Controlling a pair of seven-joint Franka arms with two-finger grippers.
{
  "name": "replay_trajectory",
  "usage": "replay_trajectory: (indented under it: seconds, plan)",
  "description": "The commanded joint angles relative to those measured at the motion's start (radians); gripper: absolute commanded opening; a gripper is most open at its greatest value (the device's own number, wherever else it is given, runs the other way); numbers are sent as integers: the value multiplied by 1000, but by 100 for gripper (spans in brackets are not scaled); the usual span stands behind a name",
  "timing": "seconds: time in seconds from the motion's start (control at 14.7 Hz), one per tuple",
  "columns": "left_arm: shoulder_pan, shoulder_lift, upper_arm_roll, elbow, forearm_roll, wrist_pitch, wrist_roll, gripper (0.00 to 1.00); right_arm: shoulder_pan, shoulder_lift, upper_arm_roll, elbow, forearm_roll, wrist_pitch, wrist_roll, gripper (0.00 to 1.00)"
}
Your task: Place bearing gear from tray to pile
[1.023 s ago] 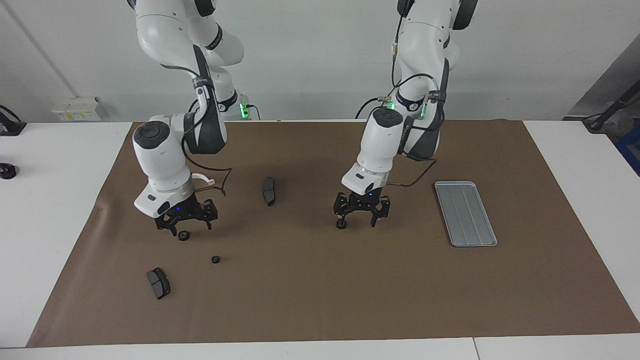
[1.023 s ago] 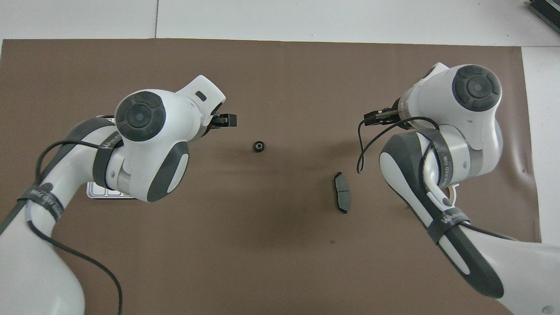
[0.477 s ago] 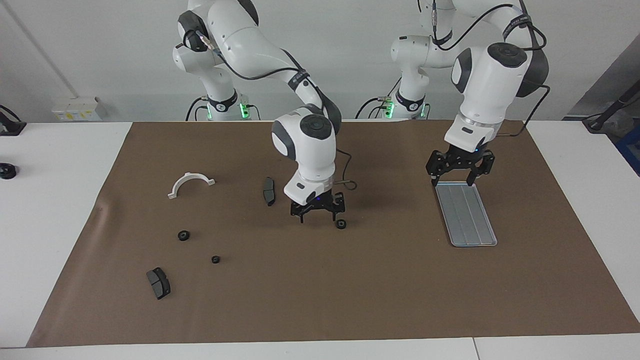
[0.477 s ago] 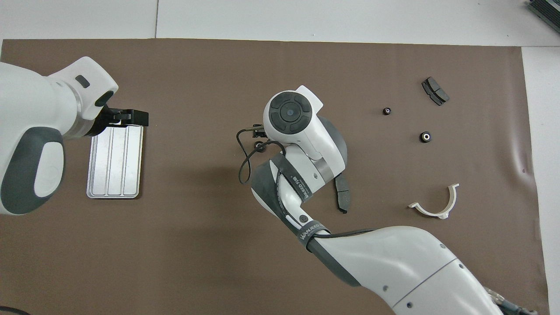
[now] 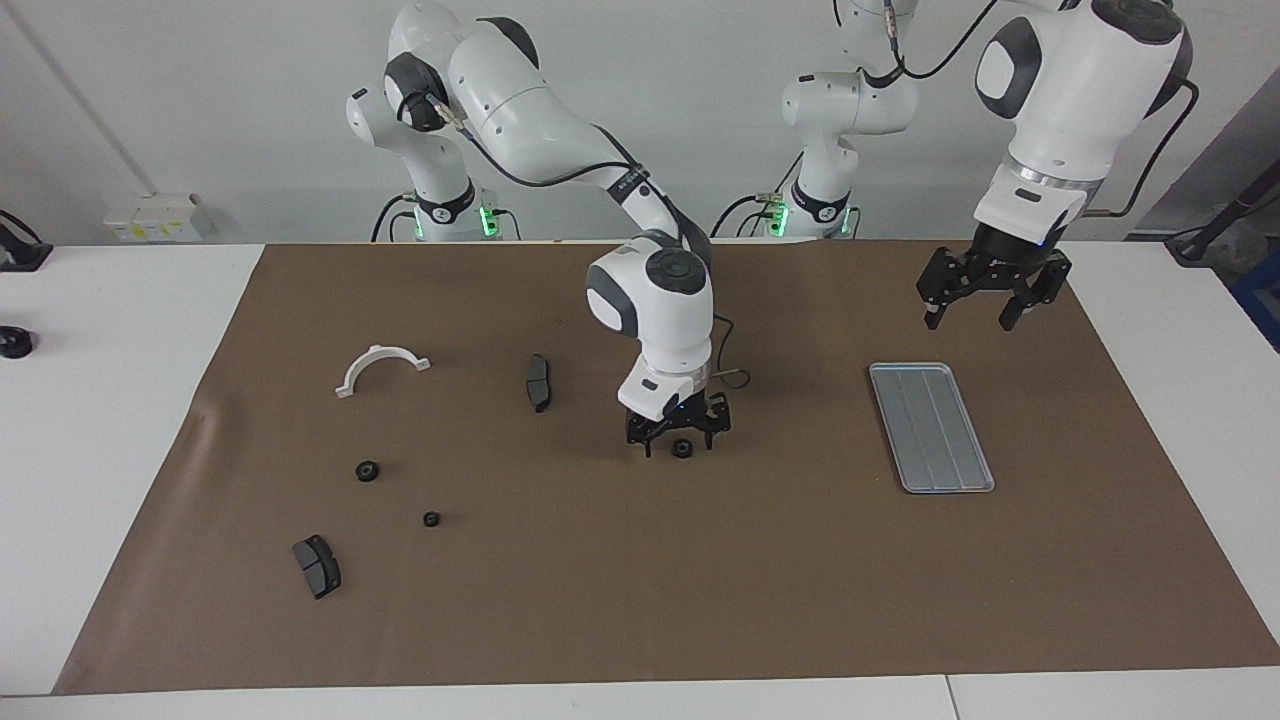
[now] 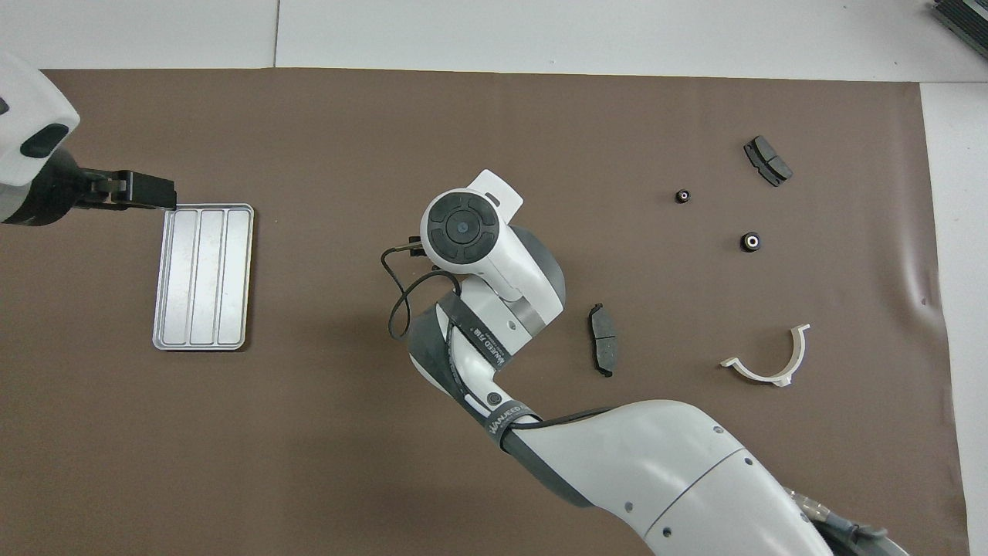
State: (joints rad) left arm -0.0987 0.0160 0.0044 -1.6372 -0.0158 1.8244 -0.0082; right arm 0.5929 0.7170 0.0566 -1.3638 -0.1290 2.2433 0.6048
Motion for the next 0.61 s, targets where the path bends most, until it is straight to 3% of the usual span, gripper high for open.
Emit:
replay_trajectory:
  seconds: [0.0,0.2,0.34,0.55]
  plan:
    - [45,73,-6,146,-13,-129,60,100,5,30,-1,6,-44,18,21,100]
    - [68,71,-6,157,-9,-157,119,100,5,21,0,-24,-73,7,20,100]
    - [70,44,-6,125,-15,-204,120,100,7,19,0,-31,-72,6,19,82]
    - [71,-56,-3,16,-15,-241,122,100,5,18,0,-43,-75,6,10,79]
